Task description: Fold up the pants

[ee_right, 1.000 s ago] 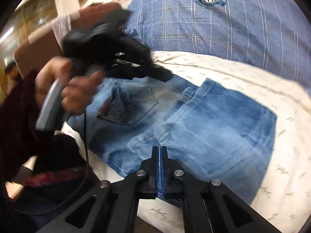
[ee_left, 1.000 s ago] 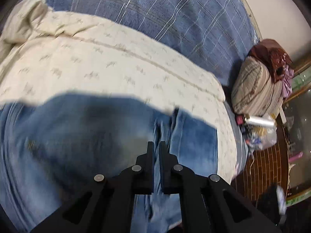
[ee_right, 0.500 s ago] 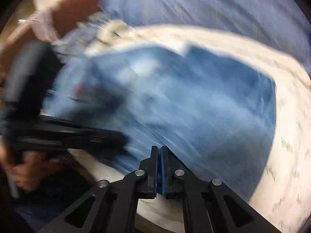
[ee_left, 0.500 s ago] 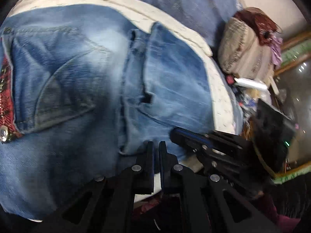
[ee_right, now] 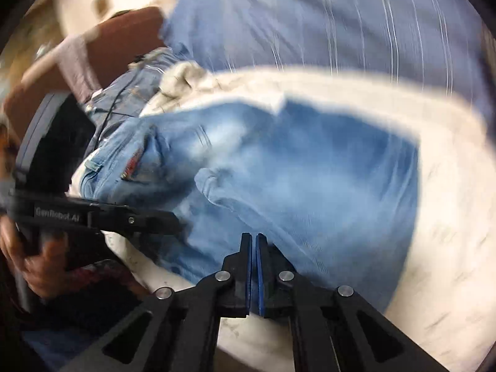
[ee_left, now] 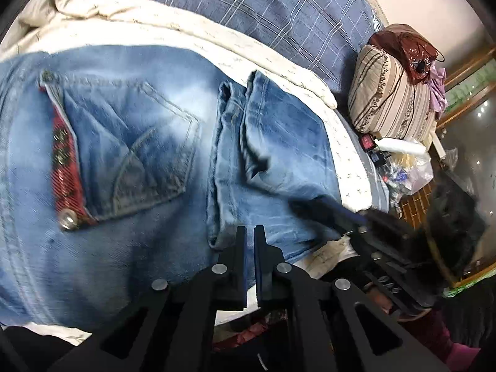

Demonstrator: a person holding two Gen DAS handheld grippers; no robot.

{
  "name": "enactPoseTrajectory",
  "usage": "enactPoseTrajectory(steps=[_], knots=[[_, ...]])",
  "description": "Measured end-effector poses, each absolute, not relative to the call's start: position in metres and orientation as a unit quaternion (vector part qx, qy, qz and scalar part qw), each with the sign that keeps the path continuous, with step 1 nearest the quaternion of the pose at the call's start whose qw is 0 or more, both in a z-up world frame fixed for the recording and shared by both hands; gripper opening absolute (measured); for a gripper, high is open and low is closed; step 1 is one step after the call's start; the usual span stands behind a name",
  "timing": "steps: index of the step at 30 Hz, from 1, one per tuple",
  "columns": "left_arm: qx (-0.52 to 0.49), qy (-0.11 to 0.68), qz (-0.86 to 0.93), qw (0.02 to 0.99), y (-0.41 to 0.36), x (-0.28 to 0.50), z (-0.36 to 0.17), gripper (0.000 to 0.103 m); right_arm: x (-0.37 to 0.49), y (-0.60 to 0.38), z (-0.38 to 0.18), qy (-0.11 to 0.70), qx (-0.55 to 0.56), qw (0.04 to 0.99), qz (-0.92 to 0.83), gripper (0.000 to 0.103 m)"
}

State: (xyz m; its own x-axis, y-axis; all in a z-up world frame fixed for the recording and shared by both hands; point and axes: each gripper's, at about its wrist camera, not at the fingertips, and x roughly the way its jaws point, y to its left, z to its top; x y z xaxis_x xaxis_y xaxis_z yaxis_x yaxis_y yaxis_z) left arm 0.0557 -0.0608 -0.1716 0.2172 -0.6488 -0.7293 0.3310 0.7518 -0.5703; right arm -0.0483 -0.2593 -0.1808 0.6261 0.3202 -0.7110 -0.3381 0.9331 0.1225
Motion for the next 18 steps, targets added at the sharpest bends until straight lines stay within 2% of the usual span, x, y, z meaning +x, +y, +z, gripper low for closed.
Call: enactPoseTrajectory(steps=[7, 9, 12, 14, 18], knots=[[-0.168, 0.551, -0.302, 0.760, -0.050, 0.067, -0.192, 0.003, -0.038, -0.262, -0.174, 0.412, 0.014, 0.897, 0.158, 0.005], [-0.166, 0.551, -0.300, 0.760, -0.046, 0.068, -0.194, 0.003, -0.046, -0.271, -0.172, 0.381, 0.048, 0.910, 0.156, 0.005], [-0.161, 0.548, -0.299, 0.764, -0.047, 0.068, -0.195, 0.003, -0.081, -0.284, -0.156, 0.259, 0.060, 0.950, 0.165, 0.005], [-0.153, 0.547, -0.297, 0.768, -0.051, 0.067, -0.195, 0.003, -0.094, -0.290, -0.155, 0.213, 0.088, 0.953, 0.196, 0.005], [-0.145, 0.545, -0.291, 0.773, -0.054, 0.065, -0.194, 0.003, -0.078, -0.299, -0.166, 0.259, 0.152, 0.930, 0.211, 0.006]])
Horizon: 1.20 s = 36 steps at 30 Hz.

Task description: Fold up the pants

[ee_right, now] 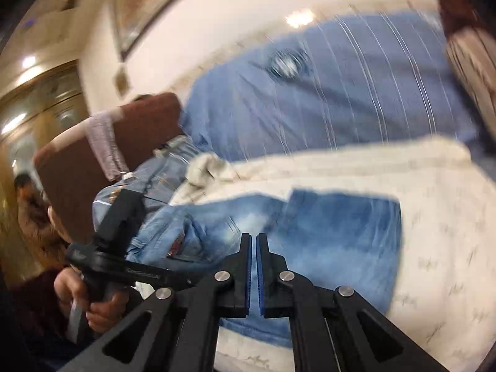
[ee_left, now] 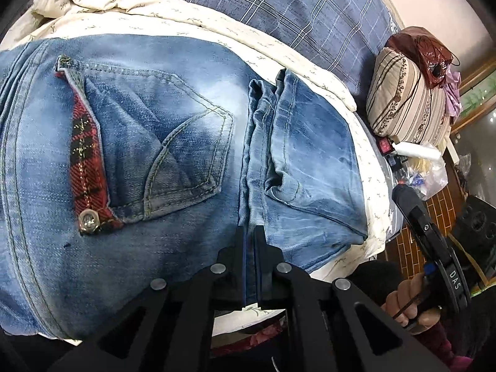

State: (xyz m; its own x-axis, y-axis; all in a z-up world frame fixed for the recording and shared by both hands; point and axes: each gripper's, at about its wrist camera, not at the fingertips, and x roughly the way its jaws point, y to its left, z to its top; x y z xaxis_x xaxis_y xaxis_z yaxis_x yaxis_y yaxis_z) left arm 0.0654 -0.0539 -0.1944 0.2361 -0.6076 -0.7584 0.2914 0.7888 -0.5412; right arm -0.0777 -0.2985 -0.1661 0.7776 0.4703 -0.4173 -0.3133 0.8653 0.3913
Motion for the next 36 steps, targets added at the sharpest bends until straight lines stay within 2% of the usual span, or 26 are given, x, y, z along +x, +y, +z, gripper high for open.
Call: enactPoseTrajectory(steps=[6, 7, 8, 9, 10, 13, 17, 18, 20, 21, 24, 28, 29, 32, 33, 36], knots=[[-0.122, 0.531, -0.292, 0.786, -0.060, 0.058, -0.180, 0.003, -0.096, -0.302, -0.145, 0.193, 0.186, 0.930, 0.252, 0.008], [-0.120, 0.528, -0.294, 0.788, -0.061, 0.056, -0.177, 0.003, -0.103, -0.301, -0.136, 0.171, 0.176, 0.936, 0.252, 0.014], [-0.117, 0.525, -0.295, 0.790, -0.061, 0.055, -0.174, 0.003, -0.108, -0.298, -0.127, 0.152, 0.162, 0.942, 0.251, 0.039], [-0.117, 0.522, -0.297, 0.791, -0.061, 0.053, -0.172, 0.003, -0.108, -0.296, -0.123, 0.145, 0.154, 0.946, 0.245, 0.087], [-0.115, 0.516, -0.298, 0.794, -0.061, 0.050, -0.168, 0.003, -0.108, -0.297, -0.118, 0.138, 0.158, 0.946, 0.246, 0.093], [-0.114, 0.503, -0.306, 0.800, -0.059, 0.042, -0.156, 0.003, -0.105, -0.298, -0.092, 0.109, 0.177, 0.939, 0.273, 0.093], [-0.101, 0.488, -0.303, 0.813, -0.056, 0.038, -0.143, 0.005, -0.101, -0.284, -0.074, 0.114, 0.117, 0.950, 0.265, 0.093], [-0.099, 0.486, -0.300, 0.815, -0.055, 0.037, -0.143, 0.008, -0.095, -0.281, -0.079, 0.140, 0.099, 0.949, 0.264, 0.093], [-0.096, 0.487, -0.284, 0.820, -0.050, 0.038, -0.146, 0.022, -0.079, -0.274, -0.096, 0.213, 0.063, 0.944, 0.245, 0.093], [-0.096, 0.490, -0.276, 0.821, -0.047, 0.038, -0.149, 0.024, -0.068, -0.270, -0.110, 0.266, 0.043, 0.935, 0.231, 0.093], [-0.108, 0.507, -0.262, 0.814, -0.039, 0.040, -0.161, 0.024, -0.049, -0.261, -0.144, 0.354, 0.032, 0.905, 0.234, 0.093], [-0.106, 0.512, -0.256, 0.813, -0.036, 0.040, -0.164, 0.025, -0.042, -0.236, -0.165, 0.383, -0.013, 0.889, 0.250, 0.092], [-0.104, 0.512, -0.253, 0.814, -0.036, 0.040, -0.164, 0.025, -0.040, -0.228, -0.168, 0.384, -0.031, 0.887, 0.252, 0.090], [-0.108, 0.512, -0.252, 0.814, -0.033, 0.040, -0.166, 0.025, -0.029, -0.222, -0.173, 0.393, -0.033, 0.882, 0.259, 0.065], [-0.110, 0.513, -0.252, 0.813, -0.031, 0.040, -0.167, 0.025, -0.022, -0.222, -0.175, 0.394, -0.036, 0.883, 0.252, 0.060], [-0.119, 0.514, -0.248, 0.813, -0.025, 0.042, -0.168, 0.025, -0.007, -0.216, -0.181, 0.402, -0.047, 0.880, 0.251, 0.053]])
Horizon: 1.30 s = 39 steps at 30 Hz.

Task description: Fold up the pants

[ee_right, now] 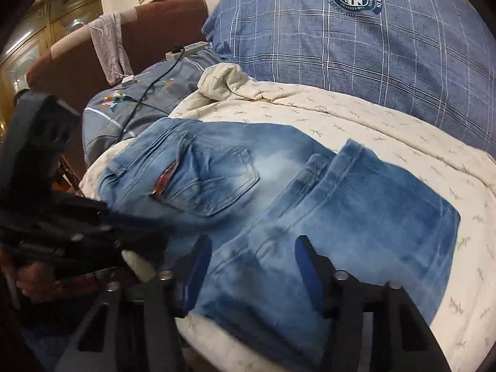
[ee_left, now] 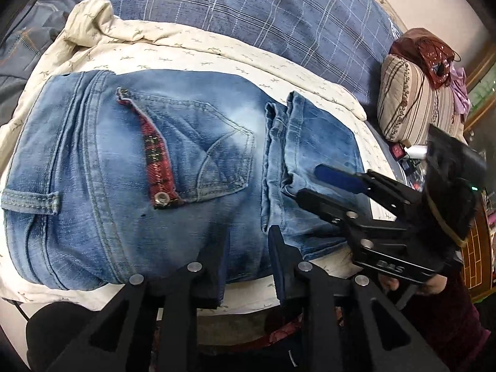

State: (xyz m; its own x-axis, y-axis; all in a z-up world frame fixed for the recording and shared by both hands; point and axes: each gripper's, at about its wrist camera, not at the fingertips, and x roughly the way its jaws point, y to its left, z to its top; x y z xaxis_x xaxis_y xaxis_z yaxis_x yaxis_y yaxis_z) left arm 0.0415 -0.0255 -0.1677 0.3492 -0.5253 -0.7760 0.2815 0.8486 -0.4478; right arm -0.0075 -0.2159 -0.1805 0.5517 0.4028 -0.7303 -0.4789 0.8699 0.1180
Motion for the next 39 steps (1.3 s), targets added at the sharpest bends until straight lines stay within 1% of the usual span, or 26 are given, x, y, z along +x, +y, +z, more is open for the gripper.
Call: enactPoseTrajectory(steps=[1, 3, 4, 6, 8, 11, 14, 17, 18, 19, 20, 22, 23, 24, 25, 27, 30, 36, 39], knots=[[-0.123, 0.513, -0.248, 0.812, -0.023, 0.042, -0.168, 0.025, -0.002, -0.213, -0.184, 0.411, -0.053, 0.875, 0.251, 0.051], [-0.128, 0.513, -0.248, 0.812, -0.022, 0.043, -0.167, 0.025, 0.006, -0.207, -0.195, 0.434, -0.073, 0.863, 0.249, 0.035], [-0.128, 0.513, -0.249, 0.812, -0.022, 0.044, -0.167, 0.026, 0.009, -0.205, -0.200, 0.442, -0.085, 0.859, 0.244, 0.034], [-0.128, 0.512, -0.249, 0.812, -0.021, 0.044, -0.167, 0.026, 0.009, -0.207, -0.204, 0.444, -0.085, 0.859, 0.241, 0.025], [-0.129, 0.513, -0.249, 0.811, -0.020, 0.044, -0.167, 0.026, 0.010, -0.214, -0.201, 0.443, -0.061, 0.860, 0.245, 0.019], [-0.132, 0.512, -0.250, 0.811, -0.018, 0.044, -0.165, 0.026, 0.002, -0.219, -0.191, 0.435, -0.034, 0.862, 0.259, 0.018], [-0.134, 0.506, -0.251, 0.814, -0.015, 0.044, -0.161, 0.026, -0.017, -0.216, -0.181, 0.428, -0.031, 0.857, 0.287, 0.017], [-0.133, 0.505, -0.250, 0.815, -0.016, 0.046, -0.158, 0.026, -0.025, -0.209, -0.187, 0.433, -0.038, 0.855, 0.283, 0.017], [-0.133, 0.507, -0.250, 0.814, -0.018, 0.047, -0.158, 0.026, -0.025, -0.208, -0.191, 0.432, -0.041, 0.857, 0.277, 0.018], [-0.130, 0.509, -0.251, 0.813, -0.020, 0.047, -0.158, 0.026, -0.023, -0.209, -0.196, 0.437, -0.031, 0.854, 0.281, 0.021], [-0.125, 0.510, -0.253, 0.812, -0.023, 0.046, -0.157, 0.026, -0.019, -0.212, -0.202, 0.450, -0.006, 0.845, 0.288, 0.021], [-0.115, 0.510, -0.256, 0.813, -0.028, 0.046, -0.155, 0.026, -0.016, -0.218, -0.206, 0.463, 0.029, 0.835, 0.295, 0.027], [-0.113, 0.509, -0.257, 0.814, -0.030, 0.046, -0.153, 0.026, -0.016, -0.223, -0.206, 0.462, 0.052, 0.830, 0.309, 0.042], [-0.113, 0.507, -0.259, 0.814, -0.032, 0.047, -0.151, 0.026, -0.017, -0.227, -0.205, 0.461, 0.072, 0.824, 0.323, 0.067], [-0.114, 0.507, -0.263, 0.813, -0.035, 0.048, -0.149, 0.026, -0.019, -0.233, -0.201, 0.454, 0.099, 0.821, 0.333, 0.074], [-0.111, 0.507, -0.271, 0.811, -0.043, 0.049, -0.149, 0.028, -0.027, -0.246, -0.192, 0.429, 0.127, 0.828, 0.338, 0.074], [-0.110, 0.510, -0.283, 0.805, -0.053, 0.051, -0.153, 0.029, -0.042, -0.268, -0.178, 0.383, 0.135, 0.860, 0.309, 0.074], [-0.127, 0.532, -0.299, 0.782, -0.080, 0.061, -0.174, 0.029, -0.044, -0.329, -0.176, 0.350, 0.192, 0.893, 0.207, 0.074], [-0.121, 0.544, -0.302, 0.773, -0.094, 0.062, -0.187, 0.028, -0.040, -0.348, -0.176, 0.345, 0.222, 0.894, 0.178, 0.074]])
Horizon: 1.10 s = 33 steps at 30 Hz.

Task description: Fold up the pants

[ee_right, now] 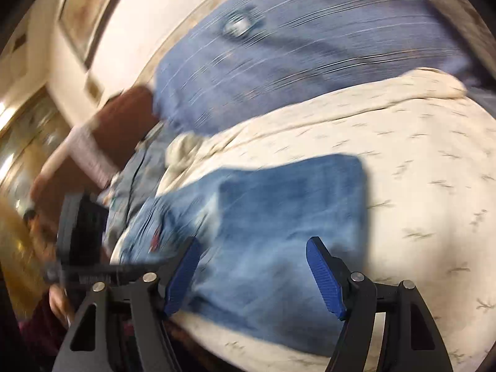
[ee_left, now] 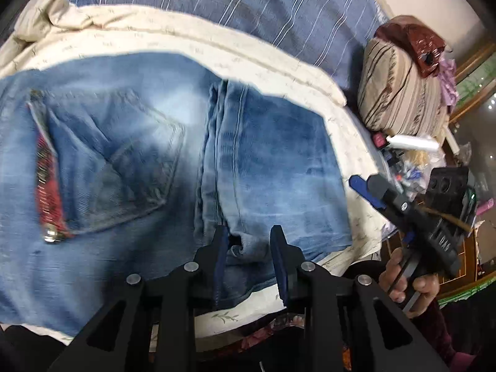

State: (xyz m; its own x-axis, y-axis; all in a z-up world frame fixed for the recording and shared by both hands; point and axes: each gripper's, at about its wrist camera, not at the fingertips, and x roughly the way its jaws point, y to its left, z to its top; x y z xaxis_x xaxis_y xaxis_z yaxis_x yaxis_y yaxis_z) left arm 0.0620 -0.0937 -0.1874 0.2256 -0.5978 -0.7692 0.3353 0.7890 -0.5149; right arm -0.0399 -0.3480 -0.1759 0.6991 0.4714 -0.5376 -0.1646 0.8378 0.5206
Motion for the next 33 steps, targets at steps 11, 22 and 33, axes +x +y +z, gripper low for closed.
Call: enactPoseTrajectory(steps=[11, 22, 33], knots=[[-0.067, 0.532, -0.288, 0.793, -0.096, 0.048, -0.173, 0.023, -0.008, -0.329, -0.175, 0.389, 0.191, 0.884, 0.172, 0.074], [-0.077, 0.510, -0.223, 0.827, -0.031, 0.003, -0.146, 0.050, 0.079, -0.249, -0.189, 0.453, 0.111, 0.872, 0.148, 0.074], [-0.205, 0.439, -0.098, 0.869, 0.070, -0.020, -0.134, 0.064, 0.053, -0.217, -0.144, 0.394, 0.082, 0.896, 0.189, 0.075]])
